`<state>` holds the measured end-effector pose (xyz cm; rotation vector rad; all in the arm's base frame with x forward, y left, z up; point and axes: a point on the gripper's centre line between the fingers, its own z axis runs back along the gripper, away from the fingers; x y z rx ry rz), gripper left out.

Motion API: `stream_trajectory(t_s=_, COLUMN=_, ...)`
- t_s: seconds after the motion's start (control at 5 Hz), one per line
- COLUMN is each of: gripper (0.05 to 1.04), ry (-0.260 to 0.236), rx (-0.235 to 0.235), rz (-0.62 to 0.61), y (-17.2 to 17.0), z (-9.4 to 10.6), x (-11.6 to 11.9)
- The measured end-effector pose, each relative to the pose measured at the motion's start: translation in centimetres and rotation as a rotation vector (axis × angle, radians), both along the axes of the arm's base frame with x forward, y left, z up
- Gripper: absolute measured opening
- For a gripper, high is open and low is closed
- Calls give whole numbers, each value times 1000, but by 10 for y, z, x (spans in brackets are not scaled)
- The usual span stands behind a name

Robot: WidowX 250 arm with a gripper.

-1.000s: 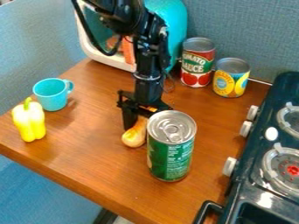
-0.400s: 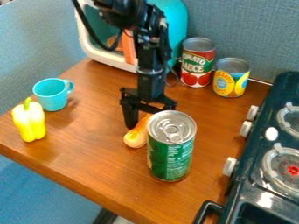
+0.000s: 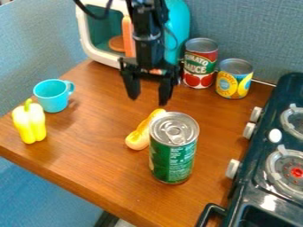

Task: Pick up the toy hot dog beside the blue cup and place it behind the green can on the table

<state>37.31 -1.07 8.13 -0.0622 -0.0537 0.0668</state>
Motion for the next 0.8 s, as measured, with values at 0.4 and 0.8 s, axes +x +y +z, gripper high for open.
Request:
stream_trajectory(t_s=0.4, gripper=1001, ry=-34, rx=137, rz=2, y=71, z=39, x=-25)
stream_trajectory(t_s=0.8, gripper=1001, ry=4, rx=102, rz=118, y=140, z=41, x=-53)
